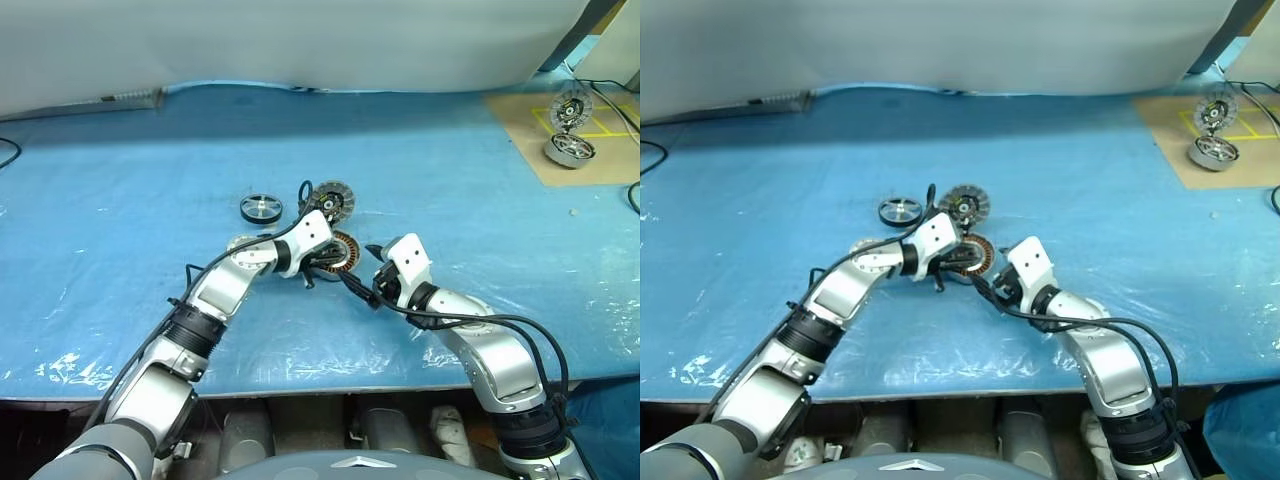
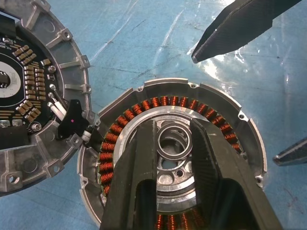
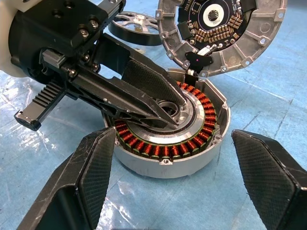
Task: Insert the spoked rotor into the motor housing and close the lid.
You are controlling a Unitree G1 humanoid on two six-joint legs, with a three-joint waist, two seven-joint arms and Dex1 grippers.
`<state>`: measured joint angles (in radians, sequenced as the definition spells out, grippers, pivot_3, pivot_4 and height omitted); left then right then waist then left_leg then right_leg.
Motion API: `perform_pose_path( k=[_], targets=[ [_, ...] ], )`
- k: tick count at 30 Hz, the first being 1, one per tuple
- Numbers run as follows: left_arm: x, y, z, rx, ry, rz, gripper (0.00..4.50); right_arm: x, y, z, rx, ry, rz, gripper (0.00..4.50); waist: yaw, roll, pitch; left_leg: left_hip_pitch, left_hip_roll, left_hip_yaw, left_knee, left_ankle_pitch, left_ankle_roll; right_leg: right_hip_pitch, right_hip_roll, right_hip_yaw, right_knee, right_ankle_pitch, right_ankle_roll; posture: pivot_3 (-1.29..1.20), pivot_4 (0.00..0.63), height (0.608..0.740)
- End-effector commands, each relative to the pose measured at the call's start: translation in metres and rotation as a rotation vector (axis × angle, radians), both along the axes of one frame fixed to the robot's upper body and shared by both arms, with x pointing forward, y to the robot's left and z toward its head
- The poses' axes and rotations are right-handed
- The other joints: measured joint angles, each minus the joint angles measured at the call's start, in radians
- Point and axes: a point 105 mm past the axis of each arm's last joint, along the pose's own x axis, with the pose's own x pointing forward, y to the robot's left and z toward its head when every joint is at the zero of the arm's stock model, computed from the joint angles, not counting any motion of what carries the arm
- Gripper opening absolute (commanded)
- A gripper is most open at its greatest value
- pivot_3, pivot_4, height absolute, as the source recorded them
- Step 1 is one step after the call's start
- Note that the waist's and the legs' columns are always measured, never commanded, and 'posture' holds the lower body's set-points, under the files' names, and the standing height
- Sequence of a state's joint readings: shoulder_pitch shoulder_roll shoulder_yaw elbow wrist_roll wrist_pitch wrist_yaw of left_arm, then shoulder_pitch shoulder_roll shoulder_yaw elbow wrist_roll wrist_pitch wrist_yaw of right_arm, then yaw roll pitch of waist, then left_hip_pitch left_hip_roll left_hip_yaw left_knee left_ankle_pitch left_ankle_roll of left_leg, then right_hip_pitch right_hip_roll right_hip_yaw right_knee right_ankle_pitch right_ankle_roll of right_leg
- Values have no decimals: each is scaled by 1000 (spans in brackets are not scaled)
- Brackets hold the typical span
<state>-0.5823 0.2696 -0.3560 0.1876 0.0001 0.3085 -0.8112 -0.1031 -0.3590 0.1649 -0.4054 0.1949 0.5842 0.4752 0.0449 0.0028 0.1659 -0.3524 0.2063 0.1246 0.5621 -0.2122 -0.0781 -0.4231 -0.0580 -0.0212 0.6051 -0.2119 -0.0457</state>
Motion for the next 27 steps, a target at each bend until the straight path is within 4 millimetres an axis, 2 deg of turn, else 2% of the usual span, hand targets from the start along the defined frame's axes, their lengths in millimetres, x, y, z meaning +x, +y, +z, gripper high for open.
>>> perform_pose_path(
  k=[1, 5, 9, 12, 15, 19, 23, 26, 27],
  targets=[
    [1, -3, 11, -27, -27, -4, 1682, 0, 1, 11, 7, -46, 9, 4090, 0, 0, 0, 0, 0, 0, 0, 0, 0, 0, 0, 0, 0, 0, 0, 0, 150, 740],
    [-1, -4, 31, -103, -45, -13, 3049, 0, 1, 12, 10, -50, 7, 4090, 0, 0, 0, 0, 0, 0, 0, 0, 0, 0, 0, 0, 0, 0, 0, 0, 150, 740],
    [-5, 3, 57, -216, -38, -4, 3049, 0, 0, 14, -4, -60, 15, 4090, 0, 0, 0, 0, 0, 0, 0, 0, 0, 0, 0, 0, 0, 0, 0, 0, 150, 740],
    [-9, 17, 55, -227, -10, 32, 2431, 1, 1, 17, 7, -57, 18, 4090, -3, 0, 0, 0, 0, 0, 0, 0, 0, 0, 0, 0, 0, 0, 0, 0, 150, 740],
    [-16, 32, 42, -201, 10, 65, 1403, 3, 4, 17, 2, -40, 23, 4090, -5, 0, 0, 1, 0, 0, 0, 0, 0, 0, 0, 0, 0, 0, 0, 0, 150, 740],
    [-30, 54, 26, -215, -15, 131, 36, 9, 7, 11, -57, 6, 16, 3175, -4, 0, 0, 1, 0, 0, 0, 0, 0, 0, 0, 0, 0, 0, 0, 0, 150, 740],
    [-43, 67, 18, -240, -44, 181, 0, 15, 12, 12, -144, 17, 26, 1741, -1, 0, 0, 1, 1, 0, 0, 0, 0, 0, 0, 0, 0, 0, 0, 0, 150, 740],
    [-47, 72, 17, -263, -106, 216, 0, 23, 19, 25, -142, 32, 9, 828, -1, 0, 0, 1, 1, 0, 0, 0, 0, 0, 0, 0, 0, 0, 0, 0, 150, 740],
    [-48, 73, 15, -271, -106, 223, 0, 25, 20, 28, -149, 37, 1, 391, -1, 0, 0, 1, 1, 0, 1, 0, 0, 0, 0, 0, 0, 0, 0, 0, 150, 740]
  ],
)
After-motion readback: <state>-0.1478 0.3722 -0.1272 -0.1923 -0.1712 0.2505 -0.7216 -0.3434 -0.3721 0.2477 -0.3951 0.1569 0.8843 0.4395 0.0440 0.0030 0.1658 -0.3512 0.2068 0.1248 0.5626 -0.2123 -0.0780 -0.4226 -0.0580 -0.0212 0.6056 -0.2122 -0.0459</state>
